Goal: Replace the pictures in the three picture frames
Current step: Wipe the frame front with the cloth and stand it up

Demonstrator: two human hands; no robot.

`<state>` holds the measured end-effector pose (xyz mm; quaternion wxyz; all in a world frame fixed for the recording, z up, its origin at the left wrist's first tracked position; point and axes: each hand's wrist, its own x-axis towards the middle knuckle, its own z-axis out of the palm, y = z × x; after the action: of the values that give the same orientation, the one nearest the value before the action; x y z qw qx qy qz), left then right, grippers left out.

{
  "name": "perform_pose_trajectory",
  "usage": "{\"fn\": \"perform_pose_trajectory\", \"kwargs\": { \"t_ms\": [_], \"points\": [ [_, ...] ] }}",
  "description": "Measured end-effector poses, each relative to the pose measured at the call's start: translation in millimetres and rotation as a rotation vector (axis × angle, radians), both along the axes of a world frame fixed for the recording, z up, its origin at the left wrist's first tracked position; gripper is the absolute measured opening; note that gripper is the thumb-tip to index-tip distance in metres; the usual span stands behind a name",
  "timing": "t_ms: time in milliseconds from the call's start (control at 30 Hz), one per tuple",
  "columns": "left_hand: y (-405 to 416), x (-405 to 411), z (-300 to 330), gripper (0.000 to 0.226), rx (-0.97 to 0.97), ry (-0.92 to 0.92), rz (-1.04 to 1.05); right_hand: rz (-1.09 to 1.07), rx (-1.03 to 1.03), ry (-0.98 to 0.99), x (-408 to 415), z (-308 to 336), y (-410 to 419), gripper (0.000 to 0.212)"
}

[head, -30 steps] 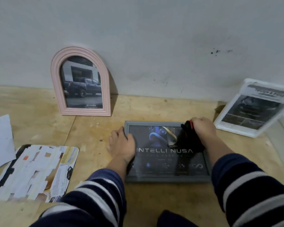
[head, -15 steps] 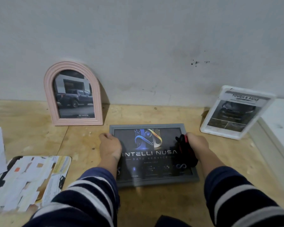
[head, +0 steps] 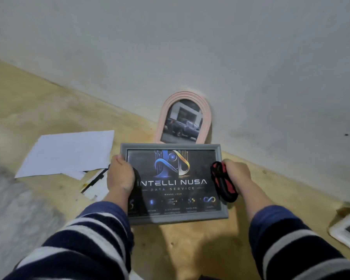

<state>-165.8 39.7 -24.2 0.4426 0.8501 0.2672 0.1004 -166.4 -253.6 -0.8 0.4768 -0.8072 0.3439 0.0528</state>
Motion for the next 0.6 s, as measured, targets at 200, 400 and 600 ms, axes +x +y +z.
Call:
{"fn": "perform_pose_trajectory", "kwargs": {
  "t_ms": [200, 400, 600],
  "points": [
    [99, -18, 26, 0.038, 0.039, -0.088, 0.267, 0.247, 0.127, -0.18, 45, 7, 99, 0.017],
    [180, -23, 49, 0.035, 0.158, -0.186, 0.499, 0.21, 0.11, -0.178, 91, -2, 175, 0.014],
    [250, -10, 58, 0.031, 0.207, -0.212, 0.616, 0.095, 0.142, -0.078, 136, -27, 237, 0.028]
  ]
}}
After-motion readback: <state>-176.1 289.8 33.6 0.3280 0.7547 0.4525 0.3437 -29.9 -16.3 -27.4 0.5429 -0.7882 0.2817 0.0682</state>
